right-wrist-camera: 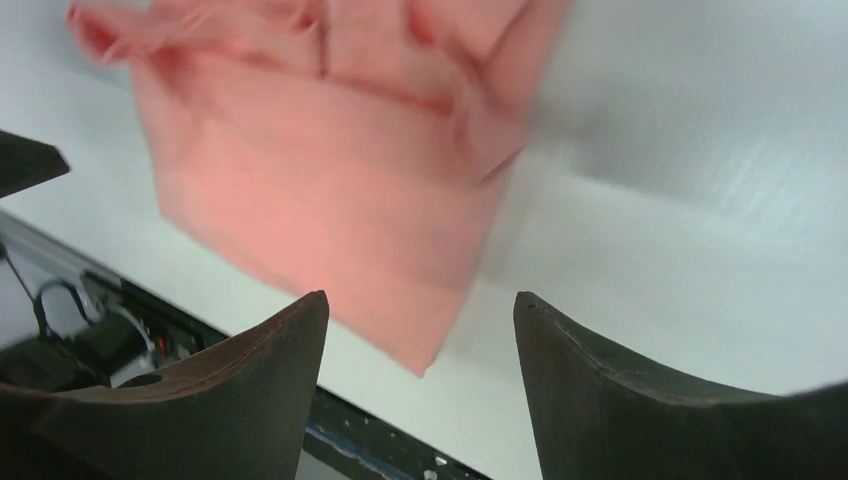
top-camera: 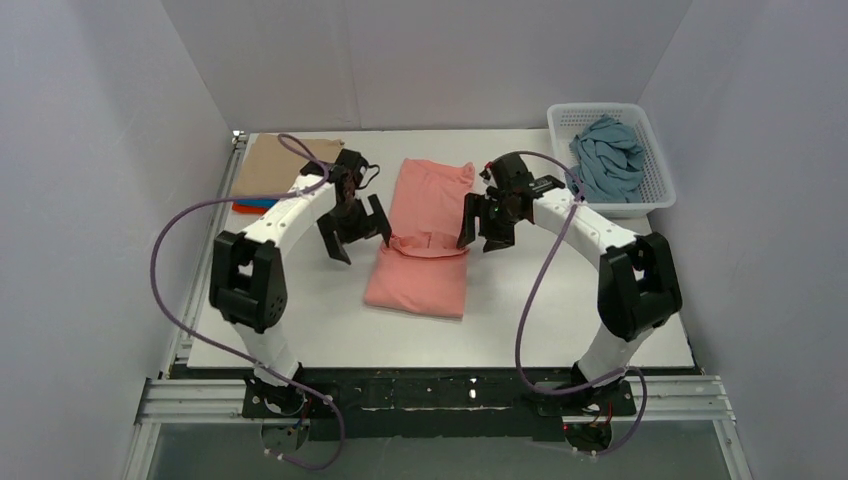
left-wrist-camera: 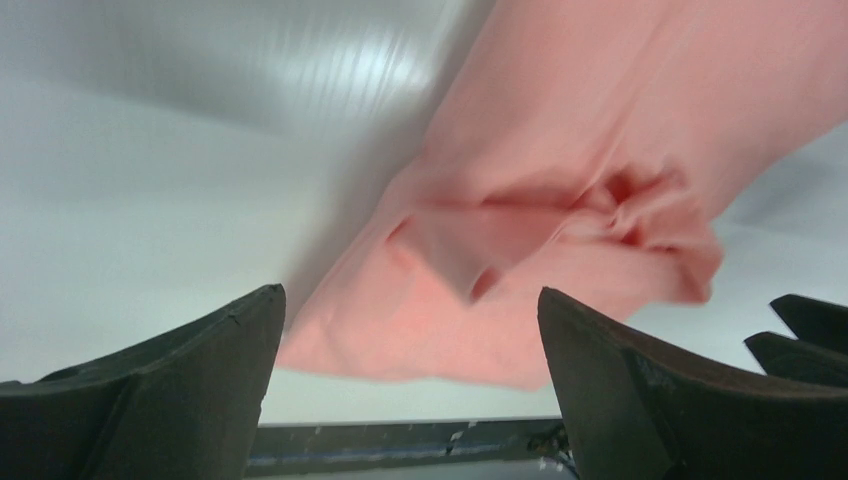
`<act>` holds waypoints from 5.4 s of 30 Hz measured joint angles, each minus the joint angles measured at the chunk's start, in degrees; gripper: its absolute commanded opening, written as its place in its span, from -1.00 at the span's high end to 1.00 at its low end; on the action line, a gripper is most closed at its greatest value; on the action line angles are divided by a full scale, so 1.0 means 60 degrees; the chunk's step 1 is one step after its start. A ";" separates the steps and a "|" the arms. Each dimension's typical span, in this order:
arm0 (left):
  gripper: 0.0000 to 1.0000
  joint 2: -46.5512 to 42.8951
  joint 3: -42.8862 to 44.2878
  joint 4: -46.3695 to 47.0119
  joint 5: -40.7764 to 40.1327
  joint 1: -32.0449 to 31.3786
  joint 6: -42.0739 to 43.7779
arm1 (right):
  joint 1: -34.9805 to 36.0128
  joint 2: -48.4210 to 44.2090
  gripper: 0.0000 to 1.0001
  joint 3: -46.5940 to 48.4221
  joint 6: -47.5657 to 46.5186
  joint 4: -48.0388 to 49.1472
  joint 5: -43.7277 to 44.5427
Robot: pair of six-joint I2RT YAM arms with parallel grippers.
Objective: Fold and stack the t-shirts
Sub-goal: Fold the folded rectangular tshirt in 1/3 of the way, then grab one side of the 2/3 rectangular tshirt with both arms, then fold the long partially folded tshirt into a neat square
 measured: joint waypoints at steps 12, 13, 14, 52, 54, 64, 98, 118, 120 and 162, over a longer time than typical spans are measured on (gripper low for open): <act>-0.97 -0.4794 -0.5945 0.0597 0.0073 0.0018 -0.0568 | 0.2441 0.1118 -0.53 -0.0568 0.0973 0.2361 -0.0379; -0.96 -0.4805 -0.6029 0.0725 0.0098 0.0051 -0.0616 | 0.2404 0.1457 -0.53 -0.0339 0.1045 0.2412 -0.0240; -0.97 -0.4776 -0.6076 0.0896 0.0135 0.0098 -0.0645 | 0.2342 0.1880 -0.53 0.0080 0.1140 0.2382 -0.0095; 1.00 -0.2018 -0.6685 0.4575 0.2608 0.0539 -0.1559 | 0.2707 -0.1661 0.97 -0.5351 0.2914 0.4426 0.0481; 1.00 -0.2561 -0.7140 0.4422 0.2430 0.0459 -0.1599 | 0.2856 -0.1963 0.97 -0.5450 0.2965 0.4135 0.0240; 1.00 -0.9592 -0.8444 -0.0306 0.0612 -0.1996 -0.2452 | 0.4586 -0.5577 0.97 -0.6149 0.3923 0.1858 -0.2102; 1.00 -0.0565 0.0379 -0.0353 0.0608 0.0353 -0.0251 | -0.1308 0.1096 0.94 0.1086 -0.0062 -0.1705 -0.6364; -0.96 0.0958 0.1945 -0.0565 0.0856 0.0448 0.0095 | -0.1384 0.1311 -0.40 0.1989 0.0346 -0.0382 -0.2146; -0.96 0.0197 0.0812 -0.0044 0.1177 0.0022 0.0018 | -0.0805 0.0339 -0.37 0.1064 0.0641 0.0240 -0.2524; -0.96 -0.0892 -0.4896 0.2954 0.2626 -0.1144 -0.0641 | 0.0783 0.0244 -0.26 -0.4288 0.4029 0.4929 -0.3781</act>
